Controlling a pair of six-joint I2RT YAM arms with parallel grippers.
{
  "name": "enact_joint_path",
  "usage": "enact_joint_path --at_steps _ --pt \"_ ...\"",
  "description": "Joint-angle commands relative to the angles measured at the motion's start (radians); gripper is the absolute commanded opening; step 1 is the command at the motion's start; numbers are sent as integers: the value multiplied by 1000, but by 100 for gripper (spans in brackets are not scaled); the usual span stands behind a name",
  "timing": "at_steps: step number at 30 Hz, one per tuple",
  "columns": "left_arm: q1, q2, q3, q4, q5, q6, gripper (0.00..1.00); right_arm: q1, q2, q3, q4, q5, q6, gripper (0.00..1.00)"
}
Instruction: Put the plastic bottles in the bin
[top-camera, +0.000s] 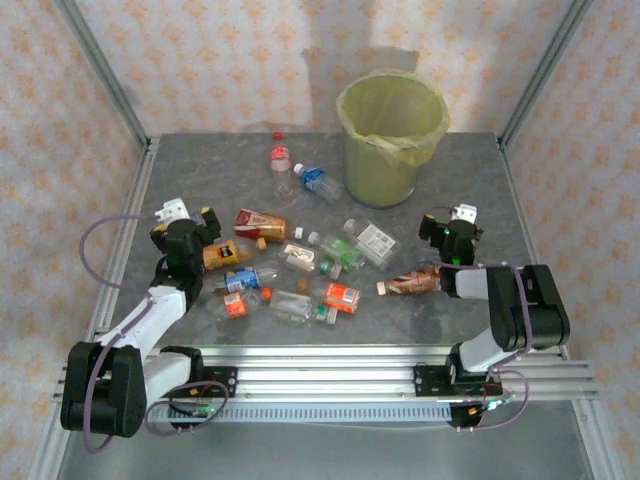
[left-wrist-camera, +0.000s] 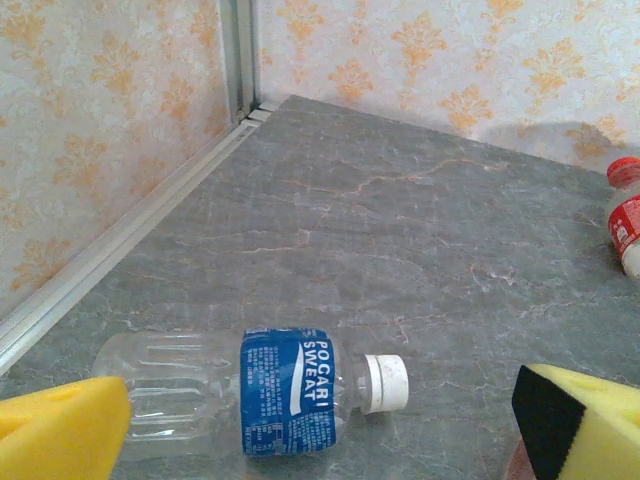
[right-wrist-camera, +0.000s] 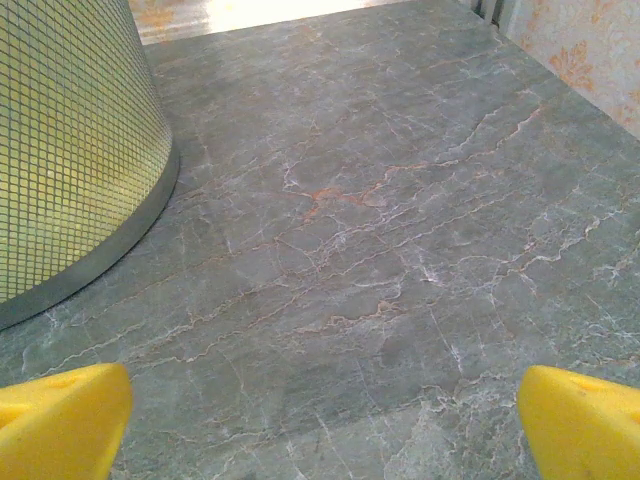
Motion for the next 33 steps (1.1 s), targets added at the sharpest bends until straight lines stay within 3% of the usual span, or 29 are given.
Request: enact_joint_path --at_steps 1,33 --pt "9 -8 -10 26 -6 22 100 2 5 11 4 3 -8 99" --pt "9 14 4 13 -5 20 100 3 7 13 1 3 -6 99"
